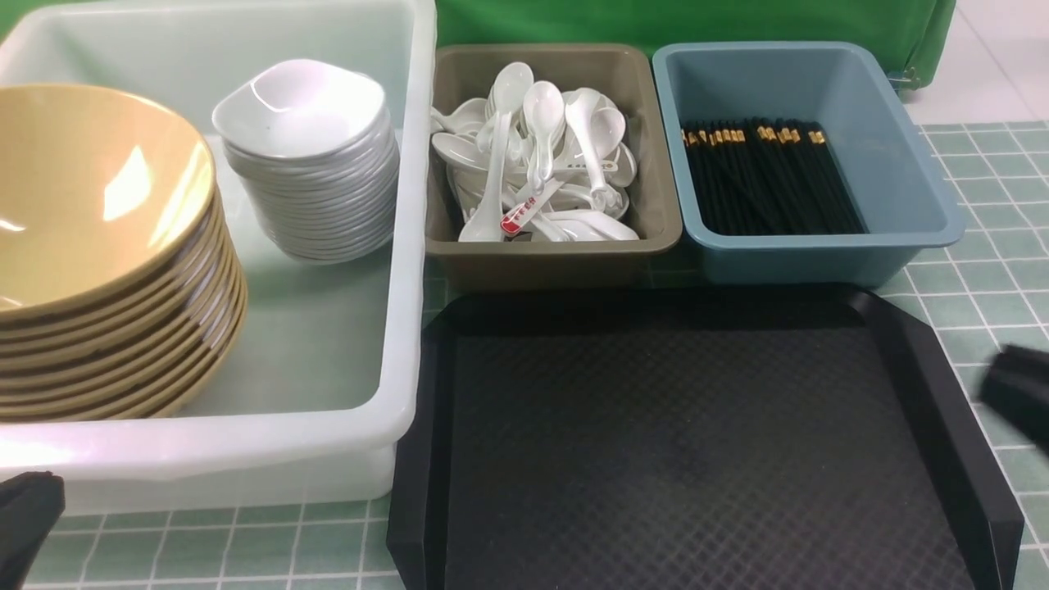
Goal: On blue table put chopsticks spoon bowls plates into blue grey white boxes.
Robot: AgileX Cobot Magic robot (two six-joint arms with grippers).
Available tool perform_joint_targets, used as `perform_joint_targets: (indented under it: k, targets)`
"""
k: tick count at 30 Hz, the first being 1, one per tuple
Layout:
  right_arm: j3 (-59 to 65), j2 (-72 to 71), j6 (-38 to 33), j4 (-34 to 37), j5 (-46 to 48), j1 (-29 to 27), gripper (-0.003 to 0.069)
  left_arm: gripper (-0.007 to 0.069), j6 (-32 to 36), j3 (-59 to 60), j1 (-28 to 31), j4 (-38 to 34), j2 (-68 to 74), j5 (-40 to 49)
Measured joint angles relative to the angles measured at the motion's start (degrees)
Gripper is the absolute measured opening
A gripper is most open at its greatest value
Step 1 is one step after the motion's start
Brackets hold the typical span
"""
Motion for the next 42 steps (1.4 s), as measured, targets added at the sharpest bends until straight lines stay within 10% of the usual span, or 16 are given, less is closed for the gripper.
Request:
perform_joint_targets:
  k: [15,42]
  targets:
    - [23.41,-20.88,22.76,-14.54,-0.17,-39.02,0.0035,-0.0012,0.0,0.0,0.0,0.0,0.0,-0.2]
    - [23.47,-21.08,24.03,-15.71,11.61,-39.79,0.004,-0.0012,0.0,0.0,0.0,0.0,0.0,-0.33]
